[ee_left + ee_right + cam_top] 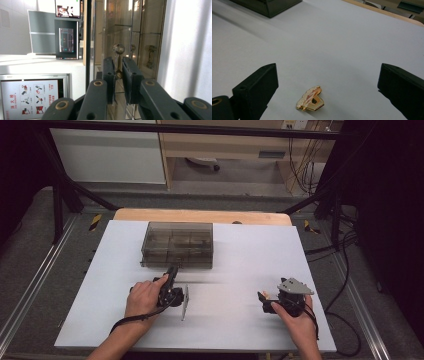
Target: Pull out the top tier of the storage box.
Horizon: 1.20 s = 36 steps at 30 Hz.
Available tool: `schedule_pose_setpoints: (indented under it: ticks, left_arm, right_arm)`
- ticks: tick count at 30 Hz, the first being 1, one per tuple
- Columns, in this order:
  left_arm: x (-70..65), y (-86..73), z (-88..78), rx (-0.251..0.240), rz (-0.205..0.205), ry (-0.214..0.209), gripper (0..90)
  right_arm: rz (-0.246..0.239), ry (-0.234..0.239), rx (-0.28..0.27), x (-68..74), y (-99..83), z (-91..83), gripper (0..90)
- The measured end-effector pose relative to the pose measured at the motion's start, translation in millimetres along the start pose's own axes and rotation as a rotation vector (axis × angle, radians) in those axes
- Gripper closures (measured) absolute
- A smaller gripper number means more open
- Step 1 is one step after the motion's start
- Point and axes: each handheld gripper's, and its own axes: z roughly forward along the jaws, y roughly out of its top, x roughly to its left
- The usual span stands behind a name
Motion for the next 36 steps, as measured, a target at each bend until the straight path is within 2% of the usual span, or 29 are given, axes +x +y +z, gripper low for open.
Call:
schedule_pose_setpoints:
  ticks: [5,6,11,12,13,14,15,16,19,20,21,22,23,24,25,26,27,30,31,32,36]
  left_arm:
    - [0.3,0.1,-0.7,0.002,0.0,-0.006,80.4]
    - [1.4,0.1,-1.0,0.007,-0.03,-0.02,79.8]
    - [3.9,-1.1,-3.6,0.0,-0.109,-0.051,60.5]
    - [3.9,-1.1,-3.6,0.0,-0.109,-0.051,58.1]
    - [8.5,-1.3,-6.1,-0.012,-0.137,-0.067,54.8]
    - [8.5,-1.3,-6.1,-0.012,-0.137,-0.067,51.3]
    - [12.1,-1.1,-7.7,-0.012,-0.165,-0.091,51.3]
    - [20.7,-1.4,-8.9,-0.016,-0.218,-0.133,46.0]
    - [34.9,-3.0,-8.7,-0.046,-0.31,-0.195,37.5]
    - [34.9,-3.0,-8.7,-0.046,-0.31,-0.195,35.4]
    - [42.6,-3.0,-7.3,-0.102,-0.39,-0.262,32.9]
    - [45.4,-2.9,-6.2,-0.127,-0.414,-0.294,31.9]
    - [47.6,-2.4,-4.5,-0.145,-0.435,-0.33,31.3]
    - [47.6,-2.4,-4.5,-0.145,-0.435,-0.33,30.3]
    - [49.7,-1.5,-2.6,-0.156,-0.449,-0.362,29.7]
    - [51.1,-0.3,-0.4,-0.177,-0.472,-0.388,29.7]
    - [54.7,2.0,3.8,-0.198,-0.518,-0.431,29.7]
    - [61.0,6.5,9.9,-0.211,-0.564,-0.467,29.5]
    - [61.0,6.5,9.9,-0.211,-0.564,-0.467,28.1]
    - [65.5,9.4,12.6,-0.207,-0.593,-0.477,28.5]
    - [71.6,14.0,19.2,-0.216,-0.615,-0.519,30.5]
  right_arm:
    - [-0.008,0.003,-0.002,0.5,0.4,-0.2,3.8]
    - [-0.008,0.005,-0.004,0.7,0.6,-0.2,3.7]
    - [0.001,0.006,-0.009,0.8,1.1,-1.0,3.5]
    - [-0.001,0.006,-0.008,0.6,0.9,-1.0,3.5]
    - [0.001,0.006,-0.007,0.7,0.8,-1.0,3.5]
    - [0.001,0.006,-0.007,0.7,0.8,-1.0,3.5]
    - [0.0,0.008,-0.008,0.5,0.8,-1.0,3.5]
    - [0.002,0.012,-0.01,0.6,0.9,-0.7,3.5]
    - [0.0,0.015,-0.009,1.1,1.1,-0.2,3.5]
    - [0.003,0.021,-0.012,1.1,1.2,-0.3,3.3]
    - [0.013,0.027,-0.017,1.1,1.4,-0.5,3.0]
    - [0.016,0.031,-0.022,0.6,1.7,-0.8,2.9]
    - [0.017,0.031,-0.024,0.5,1.7,-0.9,2.9]
    - [0.017,0.031,-0.024,0.5,1.7,-0.9,2.9]
    - [0.019,0.032,-0.021,0.6,1.3,-0.9,2.9]
    - [0.019,0.032,-0.019,0.7,1.1,-0.9,2.9]
    - [0.021,0.033,-0.018,0.9,1.1,-1.0,2.9]
    - [0.016,0.03,-0.021,0.6,1.4,-1.6,2.9]
    - [0.016,0.03,-0.021,0.6,1.4,-1.6,2.9]
    - [0.013,0.029,-0.019,0.4,1.2,-1.8,2.9]
    - [0.016,0.028,-0.02,-0.9,0.8,-2.1,2.9]
